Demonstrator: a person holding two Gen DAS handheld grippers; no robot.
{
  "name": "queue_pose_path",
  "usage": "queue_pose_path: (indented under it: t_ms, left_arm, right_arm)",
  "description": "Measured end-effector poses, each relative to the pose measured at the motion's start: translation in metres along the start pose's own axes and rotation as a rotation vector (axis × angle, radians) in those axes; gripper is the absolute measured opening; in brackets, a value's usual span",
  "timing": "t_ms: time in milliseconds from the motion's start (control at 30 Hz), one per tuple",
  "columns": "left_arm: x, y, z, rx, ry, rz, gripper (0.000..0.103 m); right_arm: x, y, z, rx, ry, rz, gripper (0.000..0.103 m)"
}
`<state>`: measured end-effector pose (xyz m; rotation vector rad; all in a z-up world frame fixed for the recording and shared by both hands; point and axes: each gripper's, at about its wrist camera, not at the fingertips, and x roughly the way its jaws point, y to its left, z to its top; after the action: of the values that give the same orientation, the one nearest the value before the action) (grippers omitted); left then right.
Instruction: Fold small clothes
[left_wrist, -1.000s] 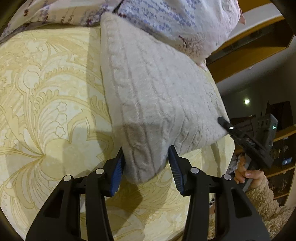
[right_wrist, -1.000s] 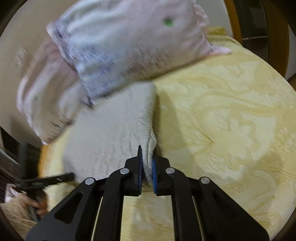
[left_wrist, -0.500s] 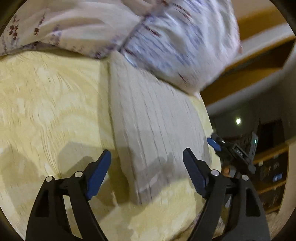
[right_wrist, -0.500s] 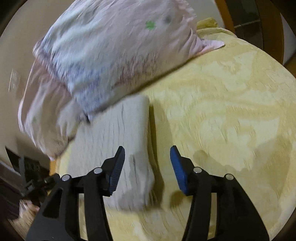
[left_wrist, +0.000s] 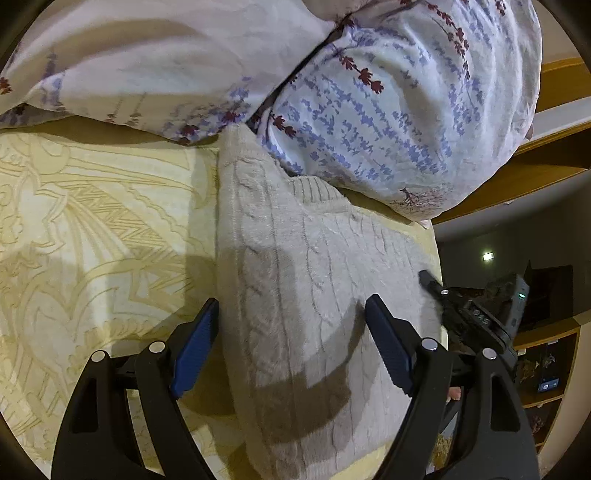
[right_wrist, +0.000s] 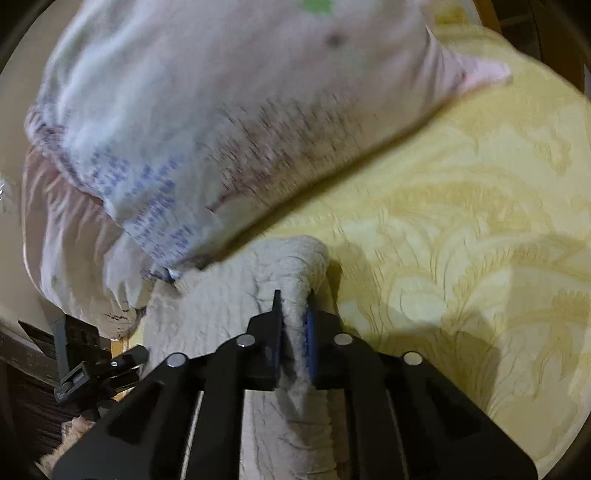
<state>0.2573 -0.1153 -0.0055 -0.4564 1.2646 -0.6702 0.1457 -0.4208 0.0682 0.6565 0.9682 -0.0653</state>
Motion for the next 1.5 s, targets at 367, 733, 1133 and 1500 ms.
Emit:
queue_pose_path:
  t_ms: [367,733,1133,1500]
  left_arm:
    - [0.018,-0.009,0.0,0.045,0.024,0.03,0.079]
    - [0.013,-0.003,-0.008,0.004,0.033,-0.013,0.079]
    - [0.027,-0.028,-0.013,0.079,0.034,0.084,0.08]
    - [0.031,-0.036,-0.015,0.119,0.029,0.131,0.08]
  right_arm:
    - [0.024,-0.021,-0.006,0.049,0.071,-0.154,0.009]
    - [0.0,-0.038,-0.009,0.197,0.135,0.057,0.066]
    - [0.014,-0.037,-0.027,0.217,0.193,0.142,0.066]
    - [0.029,-0.023,-0.036,0.19,0.252,0.232,0.055]
